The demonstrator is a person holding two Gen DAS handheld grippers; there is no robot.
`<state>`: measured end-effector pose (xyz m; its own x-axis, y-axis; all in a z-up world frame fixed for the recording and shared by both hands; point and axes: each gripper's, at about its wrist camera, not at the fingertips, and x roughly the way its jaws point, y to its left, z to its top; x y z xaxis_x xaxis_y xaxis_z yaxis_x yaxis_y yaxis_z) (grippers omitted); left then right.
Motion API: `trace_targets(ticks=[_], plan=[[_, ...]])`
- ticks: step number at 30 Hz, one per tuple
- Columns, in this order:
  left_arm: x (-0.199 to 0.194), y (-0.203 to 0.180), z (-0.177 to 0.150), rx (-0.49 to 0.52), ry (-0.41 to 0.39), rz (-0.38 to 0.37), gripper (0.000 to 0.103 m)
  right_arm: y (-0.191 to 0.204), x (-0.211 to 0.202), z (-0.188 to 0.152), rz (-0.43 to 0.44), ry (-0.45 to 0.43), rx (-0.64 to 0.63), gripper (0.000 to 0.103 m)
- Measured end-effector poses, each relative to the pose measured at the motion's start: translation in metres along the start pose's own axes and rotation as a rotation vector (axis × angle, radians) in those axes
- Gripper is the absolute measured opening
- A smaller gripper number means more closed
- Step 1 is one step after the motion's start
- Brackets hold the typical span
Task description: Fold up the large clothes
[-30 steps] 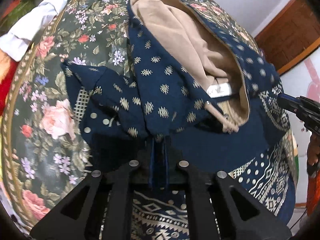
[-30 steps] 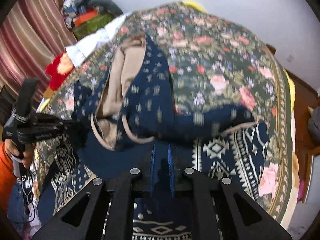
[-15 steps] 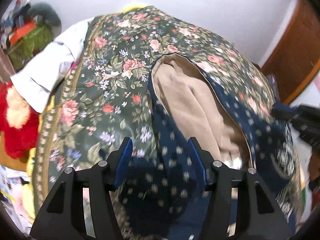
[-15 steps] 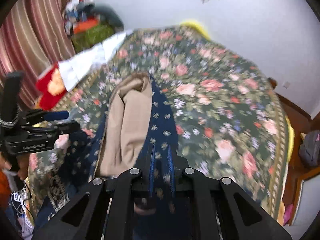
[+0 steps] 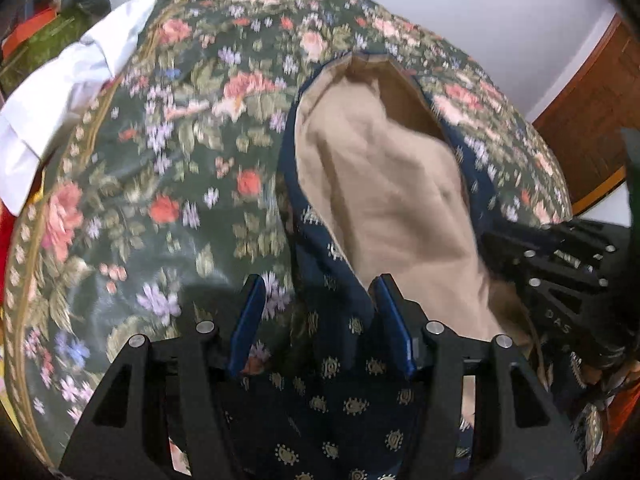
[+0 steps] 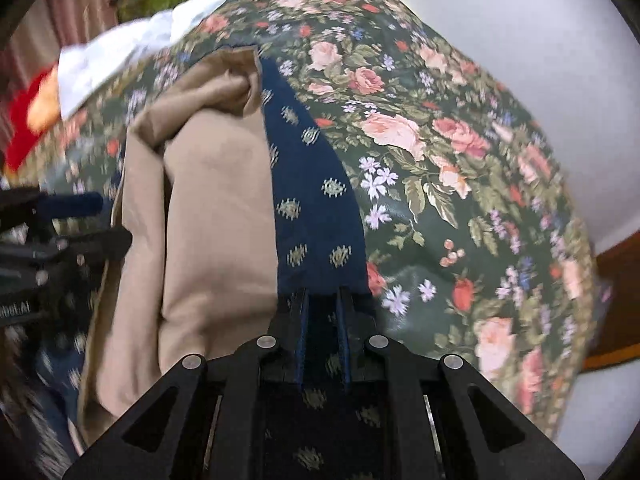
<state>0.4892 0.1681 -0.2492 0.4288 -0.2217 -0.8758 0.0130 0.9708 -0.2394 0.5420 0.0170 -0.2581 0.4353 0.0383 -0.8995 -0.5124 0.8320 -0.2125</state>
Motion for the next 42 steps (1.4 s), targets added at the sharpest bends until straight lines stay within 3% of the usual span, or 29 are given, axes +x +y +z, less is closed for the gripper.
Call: trace_targets(ticks=[4,9,17,23,26,28,31,32,33,35,36,37,38,42], plan=[[-0.003,0.005,-0.015,0.002,0.011,0.011,0.057,-0.004,-0.005,-0.008,-0.063,0.016,-0.002,0.009],[-0.021,0.015,-0.024,-0.007,0.006,0.003,0.057,-0.016,-0.002,-0.012,-0.029,0.052,0.038,0.009],[-0.053,0.024,-0.029,0.021,-0.025,0.05,0.057,-0.02,-0.006,-0.013,-0.002,0.087,0.103,0.009],[-0.045,0.029,-0.005,-0.029,-0.059,0.038,0.057,-0.024,-0.04,0.0,0.095,-0.032,0.173,0.009],[-0.027,0.032,0.009,-0.096,-0.056,0.012,0.057,-0.021,-0.039,0.014,0.072,-0.052,0.177,0.009],[-0.009,0.034,0.017,-0.131,-0.042,0.057,0.057,-0.017,-0.023,0.022,0.043,-0.011,0.154,0.009],[0.013,0.036,0.025,-0.175,-0.009,0.056,0.057,-0.015,0.008,0.027,-0.096,0.047,0.093,0.009],[0.018,0.036,0.025,-0.186,-0.003,0.051,0.057,-0.016,0.013,0.025,-0.097,0.036,0.084,0.009],[0.022,0.037,0.025,-0.194,0.001,0.046,0.057,-0.019,0.013,0.024,-0.092,0.012,0.095,0.011],[0.026,0.036,0.023,-0.18,-0.006,0.05,0.057,-0.026,0.011,0.021,-0.141,-0.004,0.124,0.04],[0.027,0.035,0.023,-0.164,-0.01,0.056,0.057,-0.03,0.011,0.019,-0.229,-0.029,0.117,0.077],[0.026,0.033,0.023,-0.146,-0.013,0.065,0.057,-0.033,0.012,0.017,-0.255,-0.054,0.101,0.091],[0.026,0.031,0.022,-0.14,-0.014,0.072,0.057,-0.038,0.013,0.014,-0.229,-0.064,0.096,0.091],[0.025,0.026,0.025,-0.126,-0.019,0.08,0.056,-0.061,0.005,0.006,0.016,-0.059,0.227,0.089]])
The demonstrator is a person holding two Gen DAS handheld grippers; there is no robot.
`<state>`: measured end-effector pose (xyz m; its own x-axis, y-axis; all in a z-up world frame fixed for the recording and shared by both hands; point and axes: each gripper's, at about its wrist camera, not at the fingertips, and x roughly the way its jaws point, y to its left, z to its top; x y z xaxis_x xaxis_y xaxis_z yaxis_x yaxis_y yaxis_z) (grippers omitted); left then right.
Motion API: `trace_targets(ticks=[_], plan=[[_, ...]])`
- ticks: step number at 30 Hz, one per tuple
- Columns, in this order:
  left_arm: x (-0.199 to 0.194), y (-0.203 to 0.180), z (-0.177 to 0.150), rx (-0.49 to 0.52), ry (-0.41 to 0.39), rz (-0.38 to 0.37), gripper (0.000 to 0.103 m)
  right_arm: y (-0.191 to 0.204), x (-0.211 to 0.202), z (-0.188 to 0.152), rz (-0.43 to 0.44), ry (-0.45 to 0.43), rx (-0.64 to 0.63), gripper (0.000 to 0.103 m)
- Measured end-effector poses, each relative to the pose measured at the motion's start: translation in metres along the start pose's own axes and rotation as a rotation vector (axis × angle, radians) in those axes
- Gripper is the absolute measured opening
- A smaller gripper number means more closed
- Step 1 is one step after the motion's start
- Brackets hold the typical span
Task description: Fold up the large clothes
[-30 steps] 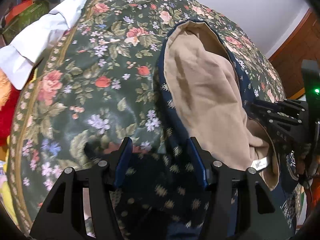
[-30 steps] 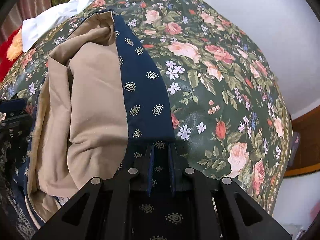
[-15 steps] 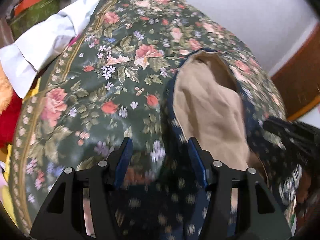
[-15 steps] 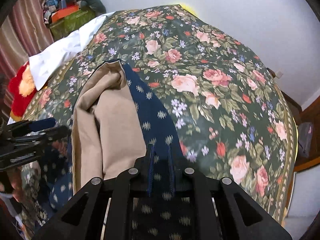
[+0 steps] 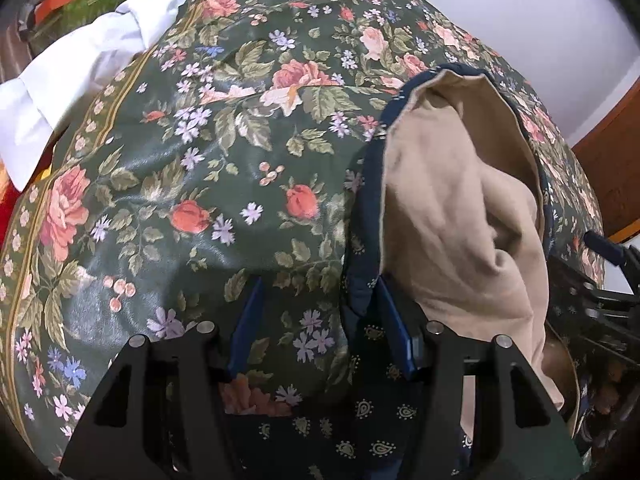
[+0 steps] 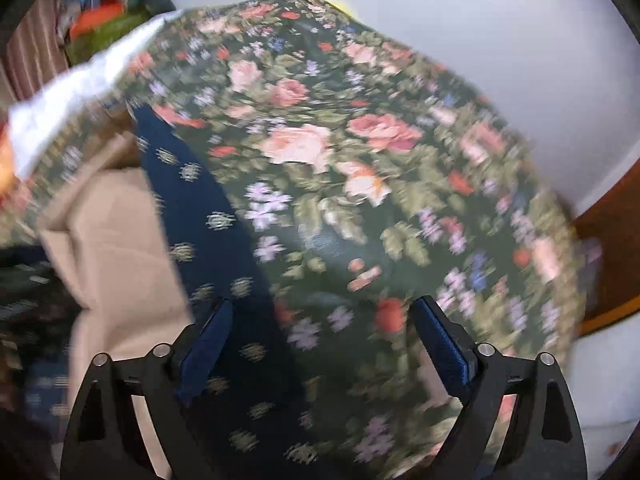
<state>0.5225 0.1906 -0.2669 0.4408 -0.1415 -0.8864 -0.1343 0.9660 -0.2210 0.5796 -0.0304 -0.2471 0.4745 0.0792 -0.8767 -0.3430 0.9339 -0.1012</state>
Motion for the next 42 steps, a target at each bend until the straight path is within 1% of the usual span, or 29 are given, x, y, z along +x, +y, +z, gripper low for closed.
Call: trace_targets(ticks=[2,3,6,8,9,10,11,12,13,14,15,16,18,21,24,26,28,30,34,35,37,42], plan=[[0.0,-0.003,0.002,-0.001,-0.013,-0.005,0.056,0.005,-0.011,0.001,0.067,-0.037,0.011,0.089],[-0.001,-0.004,0.002,-0.008,-0.022,-0.01,0.056,0.014,-0.014,0.003,0.079,-0.044,0.003,0.089],[-0.001,-0.008,0.003,-0.012,-0.031,-0.005,0.054,0.037,-0.008,0.011,0.054,-0.042,-0.032,0.089],[-0.001,-0.011,0.003,0.013,-0.042,-0.004,0.048,0.047,0.005,0.013,0.024,-0.027,-0.022,0.082],[-0.001,-0.014,0.003,0.032,-0.048,-0.01,0.041,0.048,0.014,0.014,0.006,-0.015,-0.001,0.079],[-0.001,-0.016,0.002,0.054,-0.054,-0.01,0.033,0.048,0.019,0.012,-0.01,-0.027,0.018,0.079],[0.0,-0.019,0.002,0.069,-0.057,-0.003,0.027,0.049,0.021,0.012,-0.026,-0.046,0.018,0.079],[0.0,-0.021,0.001,0.077,-0.055,-0.004,0.012,0.053,0.02,0.009,-0.06,-0.069,0.007,0.073],[0.002,-0.025,0.0,0.088,-0.049,-0.002,0.009,0.054,0.017,0.007,-0.079,-0.081,-0.005,0.056],[0.0,-0.028,-0.001,0.099,-0.056,0.018,0.008,0.055,0.014,0.006,-0.072,-0.09,-0.02,0.047],[-0.002,-0.032,-0.001,0.118,-0.066,0.029,0.007,0.052,0.013,0.007,-0.059,-0.091,-0.022,0.029],[-0.006,-0.037,-0.002,0.137,-0.082,0.025,0.006,0.048,0.01,0.006,-0.035,-0.084,-0.009,0.016],[-0.014,-0.042,-0.003,0.138,-0.096,0.001,0.006,0.04,0.002,0.004,0.006,-0.085,0.018,0.009],[-0.036,-0.049,-0.005,0.133,-0.11,-0.027,0.006,0.031,-0.021,-0.006,0.064,-0.113,0.039,0.008],[-0.072,-0.058,-0.015,0.166,-0.157,-0.064,0.006,0.021,-0.054,-0.021,0.143,-0.152,0.068,0.008],[-0.101,-0.064,-0.026,0.187,-0.193,-0.105,0.006,0.014,-0.078,-0.036,0.183,-0.175,0.063,0.008],[-0.127,-0.069,-0.04,0.204,-0.217,-0.153,0.006,0.012,-0.098,-0.053,0.2,-0.188,0.036,0.008],[-0.147,-0.074,-0.058,0.219,-0.22,-0.185,0.006,0.009,-0.117,-0.073,0.232,-0.184,0.021,0.008],[-0.173,-0.08,-0.099,0.246,-0.215,-0.2,0.006,0.001,-0.159,-0.119,0.308,-0.194,0.021,0.008],[-0.177,-0.08,-0.108,0.245,-0.211,-0.202,0.006,0.0,-0.168,-0.129,0.318,-0.197,0.024,0.008],[-0.186,-0.077,-0.131,0.232,-0.194,-0.213,0.006,-0.002,-0.185,-0.151,0.369,-0.188,0.037,0.008],[-0.207,-0.068,-0.177,0.238,-0.186,-0.19,0.006,-0.002,-0.218,-0.198,0.42,-0.174,0.026,0.008]])
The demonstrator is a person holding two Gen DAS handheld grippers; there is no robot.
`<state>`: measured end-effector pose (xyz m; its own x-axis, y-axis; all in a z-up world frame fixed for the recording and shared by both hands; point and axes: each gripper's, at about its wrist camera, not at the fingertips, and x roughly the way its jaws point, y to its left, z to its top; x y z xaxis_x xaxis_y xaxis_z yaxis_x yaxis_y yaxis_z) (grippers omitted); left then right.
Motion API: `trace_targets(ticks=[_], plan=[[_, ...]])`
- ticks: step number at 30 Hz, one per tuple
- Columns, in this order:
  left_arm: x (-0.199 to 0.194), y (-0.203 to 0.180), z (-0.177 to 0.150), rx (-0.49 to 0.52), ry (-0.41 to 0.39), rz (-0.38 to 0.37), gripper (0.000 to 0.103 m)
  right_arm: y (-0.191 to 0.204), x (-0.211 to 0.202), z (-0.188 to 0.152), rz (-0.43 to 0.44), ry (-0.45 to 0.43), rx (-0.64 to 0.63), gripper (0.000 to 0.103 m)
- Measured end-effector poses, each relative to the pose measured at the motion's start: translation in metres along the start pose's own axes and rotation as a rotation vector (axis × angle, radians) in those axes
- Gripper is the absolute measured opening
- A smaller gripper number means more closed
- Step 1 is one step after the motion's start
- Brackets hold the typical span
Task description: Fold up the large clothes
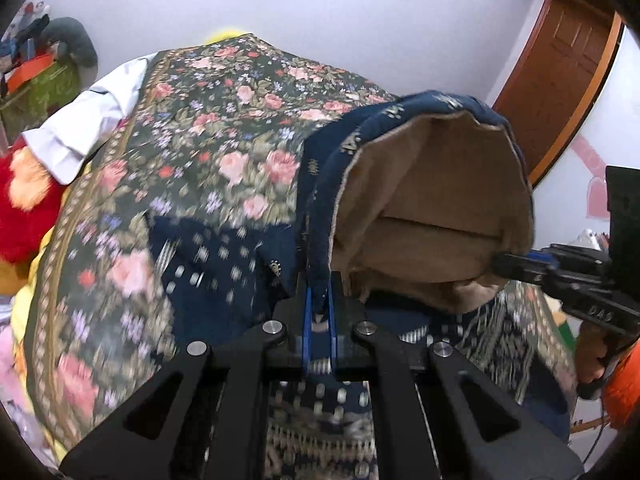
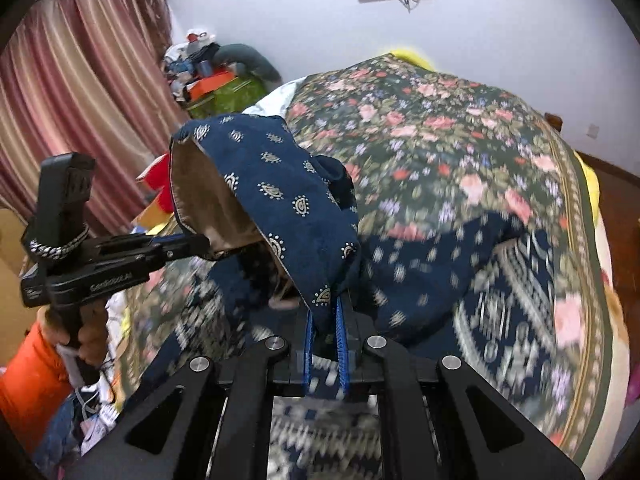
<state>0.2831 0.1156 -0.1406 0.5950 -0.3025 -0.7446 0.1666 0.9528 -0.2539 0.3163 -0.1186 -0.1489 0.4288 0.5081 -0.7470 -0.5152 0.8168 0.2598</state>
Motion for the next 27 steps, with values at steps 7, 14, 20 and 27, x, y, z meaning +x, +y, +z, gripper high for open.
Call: trace_targets(ticks=[7,14,20,27], plan=[[-0.019,-0.001,-0.041,0.017,0.075,-0.015,0.006,0.011,-0.013,-0.051,-0.01,0.1,-0.013,0.008],[-0.007,0.012,-0.083,0.002,0.21,0.036,0.006,0.007,-0.009,-0.087,-0.013,0.246,0.026,0.008],[-0.014,0.032,-0.115,-0.032,0.266,0.086,0.007,-0.006,-0.025,-0.099,-0.092,0.241,-0.001,0.008],[-0.046,0.072,-0.112,-0.092,0.195,0.213,0.032,-0.049,-0.045,-0.082,-0.176,0.163,0.117,0.008]])
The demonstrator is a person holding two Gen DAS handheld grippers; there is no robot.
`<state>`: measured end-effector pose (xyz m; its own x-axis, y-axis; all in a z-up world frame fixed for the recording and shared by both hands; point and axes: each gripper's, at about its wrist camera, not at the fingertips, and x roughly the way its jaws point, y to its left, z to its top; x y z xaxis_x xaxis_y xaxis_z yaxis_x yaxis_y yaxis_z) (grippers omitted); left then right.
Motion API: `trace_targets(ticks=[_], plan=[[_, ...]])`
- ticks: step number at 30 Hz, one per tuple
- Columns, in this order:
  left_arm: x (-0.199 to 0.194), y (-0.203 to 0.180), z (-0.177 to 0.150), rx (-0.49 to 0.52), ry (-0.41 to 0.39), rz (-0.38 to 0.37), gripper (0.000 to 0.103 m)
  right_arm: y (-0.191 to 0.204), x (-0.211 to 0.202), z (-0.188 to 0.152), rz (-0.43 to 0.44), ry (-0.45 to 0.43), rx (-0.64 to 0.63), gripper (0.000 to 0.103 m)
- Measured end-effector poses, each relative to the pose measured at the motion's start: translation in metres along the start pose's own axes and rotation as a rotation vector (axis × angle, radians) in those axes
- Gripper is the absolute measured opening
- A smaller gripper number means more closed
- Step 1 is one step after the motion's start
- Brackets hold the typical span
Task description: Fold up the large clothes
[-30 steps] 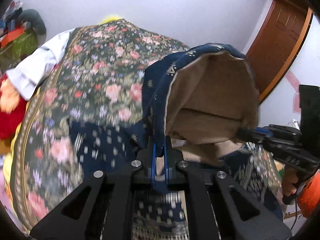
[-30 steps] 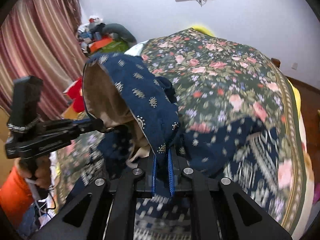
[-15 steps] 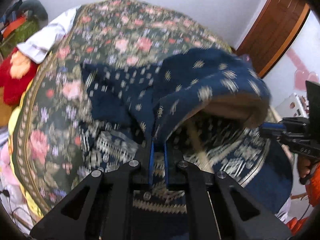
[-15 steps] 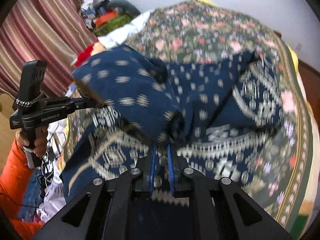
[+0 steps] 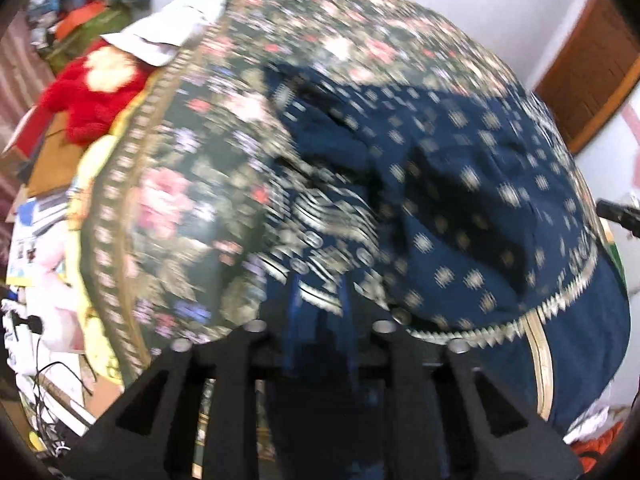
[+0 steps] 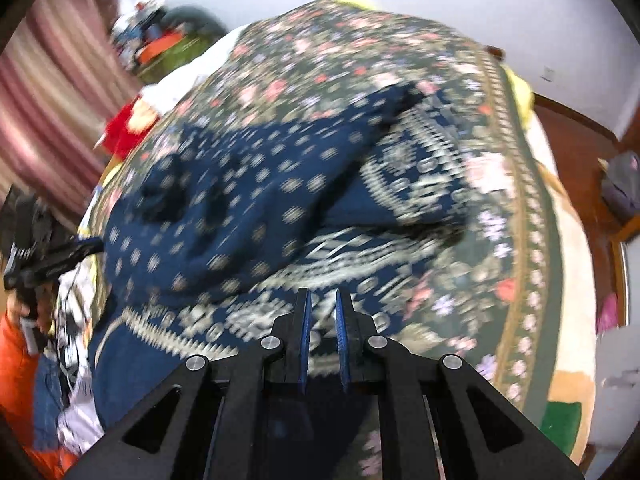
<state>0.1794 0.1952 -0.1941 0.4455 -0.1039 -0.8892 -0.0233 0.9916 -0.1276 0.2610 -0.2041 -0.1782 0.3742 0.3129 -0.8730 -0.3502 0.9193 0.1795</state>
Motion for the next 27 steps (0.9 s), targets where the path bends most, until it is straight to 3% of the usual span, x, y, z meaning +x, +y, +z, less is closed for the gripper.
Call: trace_targets(ticks=[1,8,13,17,21,27], plan=[[-0.002,0.004,0.005,-0.015,-0.017,0.012,0.04,-0.007,-0.001,0.005,-0.012,-0.012,0.027,0.008],[0.014,0.034,0.06,-0.136,-0.079,0.012,0.05,-0.031,0.005,0.038,-0.125,-0.056,0.074,0.008],[0.068,0.049,0.101,-0.227,-0.011,-0.06,0.05,-0.048,0.02,0.066,-0.195,-0.081,0.078,0.008],[0.11,0.051,0.116,-0.267,0.068,-0.048,0.05,-0.065,0.053,0.09,-0.219,-0.043,0.085,0.008],[0.129,0.047,0.122,-0.262,0.069,-0.072,0.051,-0.077,0.094,0.096,-0.283,0.033,0.062,0.008],[0.139,0.039,0.129,-0.164,0.049,-0.055,0.055,-0.075,0.092,0.09,-0.345,0.021,-0.038,0.009]])
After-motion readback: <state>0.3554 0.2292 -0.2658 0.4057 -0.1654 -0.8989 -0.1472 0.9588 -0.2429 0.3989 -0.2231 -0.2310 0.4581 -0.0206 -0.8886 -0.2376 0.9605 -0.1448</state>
